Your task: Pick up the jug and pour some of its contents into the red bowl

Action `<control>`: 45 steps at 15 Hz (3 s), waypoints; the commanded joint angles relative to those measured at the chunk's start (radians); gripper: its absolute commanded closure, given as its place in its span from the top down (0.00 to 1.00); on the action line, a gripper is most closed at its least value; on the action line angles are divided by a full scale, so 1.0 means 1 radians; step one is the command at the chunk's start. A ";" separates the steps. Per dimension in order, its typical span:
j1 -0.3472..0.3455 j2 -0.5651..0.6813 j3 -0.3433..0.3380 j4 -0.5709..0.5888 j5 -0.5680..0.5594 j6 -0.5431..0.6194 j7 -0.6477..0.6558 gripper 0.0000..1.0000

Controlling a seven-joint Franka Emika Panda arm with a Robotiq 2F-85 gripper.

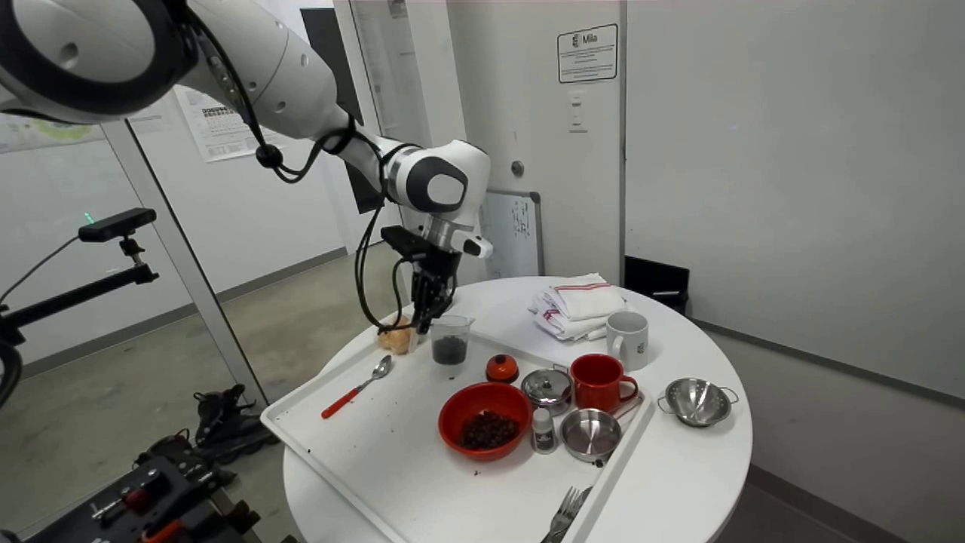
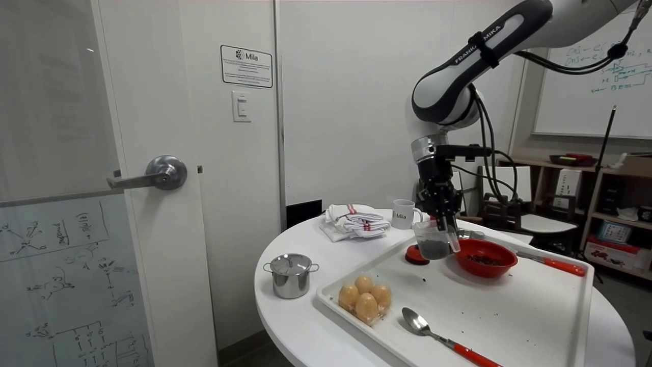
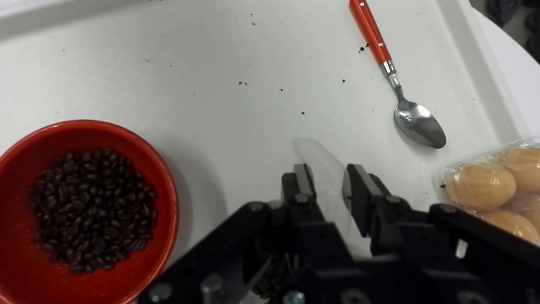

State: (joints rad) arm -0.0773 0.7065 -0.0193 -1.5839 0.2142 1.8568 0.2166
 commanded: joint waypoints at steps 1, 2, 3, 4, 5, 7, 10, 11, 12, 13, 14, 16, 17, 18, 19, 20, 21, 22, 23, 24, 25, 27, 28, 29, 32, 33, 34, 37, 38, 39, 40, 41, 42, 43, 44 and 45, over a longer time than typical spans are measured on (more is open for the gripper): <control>-0.002 0.005 -0.004 0.013 0.047 -0.019 0.039 0.09; -0.010 0.006 0.000 0.017 0.086 -0.025 0.074 0.09; -0.015 0.006 0.000 0.018 0.122 -0.028 0.112 0.09; -0.015 0.003 -0.002 0.013 0.151 -0.025 0.144 0.09; -0.015 -0.002 -0.003 0.006 0.181 -0.020 0.178 0.09; -0.018 -0.011 -0.005 -0.008 0.244 -0.008 0.239 0.09; -0.026 -0.036 -0.009 -0.051 0.338 0.021 0.318 0.09; -0.031 -0.044 -0.011 -0.069 0.370 0.033 0.338 0.09; -0.037 -0.052 -0.014 -0.088 0.402 0.044 0.355 0.09; -0.043 -0.057 -0.019 -0.107 0.434 0.057 0.368 0.09; -0.050 -0.065 -0.025 -0.130 0.467 0.071 0.377 0.09; -0.062 -0.087 -0.041 -0.185 0.533 0.101 0.390 0.09; -0.069 -0.104 -0.051 -0.219 0.567 0.117 0.395 0.09; -0.073 -0.117 -0.059 -0.244 0.601 0.132 0.400 0.09; -0.077 -0.135 -0.068 -0.273 0.636 0.148 0.406 0.09; -0.079 -0.155 -0.077 -0.301 0.671 0.165 0.414 0.09; -0.080 -0.180 -0.086 -0.332 0.706 0.182 0.423 0.09; -0.081 -0.202 -0.093 -0.361 0.746 0.200 0.426 0.09; -0.083 -0.225 -0.099 -0.392 0.786 0.213 0.428 0.09; -0.088 -0.243 -0.104 -0.417 0.826 0.217 0.428 0.09; -0.095 -0.257 -0.109 -0.438 0.862 0.212 0.421 0.09; -0.108 -0.275 -0.123 -0.468 0.903 0.185 0.388 0.09; -0.115 -0.279 -0.131 -0.478 0.912 0.171 0.376 0.09; -0.120 -0.290 -0.138 -0.502 0.927 0.165 0.369 0.09; -0.157 -0.301 -0.159 -0.563 0.967 0.115 0.288 0.09; -0.174 -0.296 -0.169 -0.575 0.980 0.087 0.251 0.09; -0.188 -0.295 -0.181 -0.591 0.976 0.059 0.197 0.09; -0.220 -0.282 -0.215 -0.613 0.943 -0.026 0.088 0.09; -0.229 -0.281 -0.224 -0.616 0.926 -0.055 0.051 0.09; -0.235 -0.279 -0.232 -0.620 0.916 -0.081 0.013 0.09; -0.241 -0.278 -0.237 -0.622 0.911 -0.106 -0.017 0.09; -0.246 -0.276 -0.241 -0.623 0.908 -0.132 -0.042 0.09; -0.248 -0.274 -0.246 -0.623 0.899 -0.155 -0.062 0.09; -0.249 -0.272 -0.250 -0.622 0.886 -0.178 -0.082 0.09; -0.248 -0.270 -0.253 -0.619 0.863 -0.200 -0.093 0.09; -0.233 -0.258 -0.256 -0.611 0.897 -0.154 -0.056 0.26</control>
State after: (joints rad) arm -0.3192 0.4455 -0.2650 -2.1980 1.1088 1.7071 0.1609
